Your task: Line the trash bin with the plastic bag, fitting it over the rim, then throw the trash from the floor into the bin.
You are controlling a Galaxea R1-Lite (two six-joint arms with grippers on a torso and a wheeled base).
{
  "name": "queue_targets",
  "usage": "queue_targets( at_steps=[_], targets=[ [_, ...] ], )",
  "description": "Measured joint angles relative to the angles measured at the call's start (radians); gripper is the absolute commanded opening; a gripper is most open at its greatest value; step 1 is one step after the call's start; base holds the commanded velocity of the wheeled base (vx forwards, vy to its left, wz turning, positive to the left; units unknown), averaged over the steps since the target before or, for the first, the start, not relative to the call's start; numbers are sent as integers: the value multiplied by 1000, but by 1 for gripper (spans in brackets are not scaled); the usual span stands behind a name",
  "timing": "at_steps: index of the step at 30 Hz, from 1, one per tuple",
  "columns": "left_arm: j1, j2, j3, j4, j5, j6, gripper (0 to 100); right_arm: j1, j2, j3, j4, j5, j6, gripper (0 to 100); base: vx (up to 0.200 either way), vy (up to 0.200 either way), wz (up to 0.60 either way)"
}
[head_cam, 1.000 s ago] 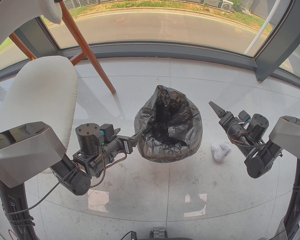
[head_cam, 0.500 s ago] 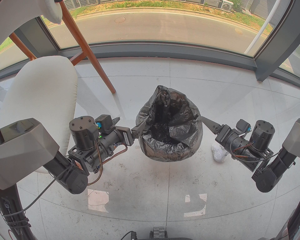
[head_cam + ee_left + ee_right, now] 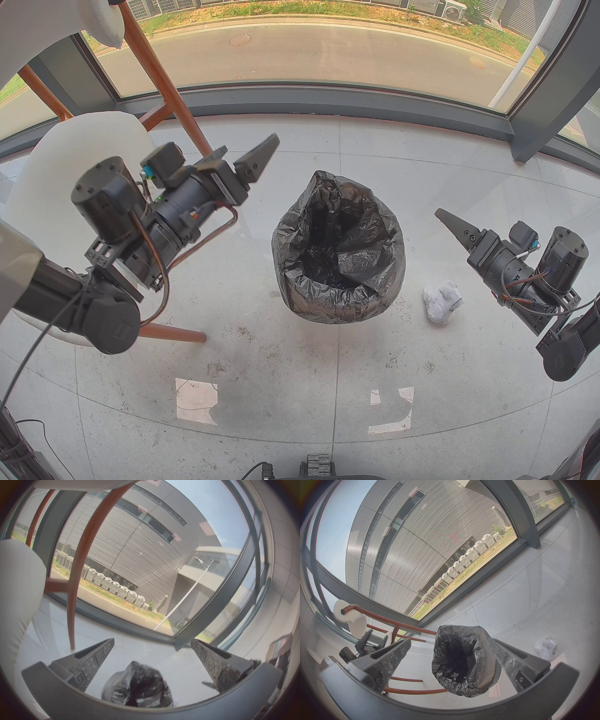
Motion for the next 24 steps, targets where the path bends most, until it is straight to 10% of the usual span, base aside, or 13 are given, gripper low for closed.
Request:
queue_targets(
  at_steps=[24],
  targets=[
    [60,-95,-10,4,-54,12,100,-47,83,-50,9,-64,-98,100,0,-175,0]
  ],
)
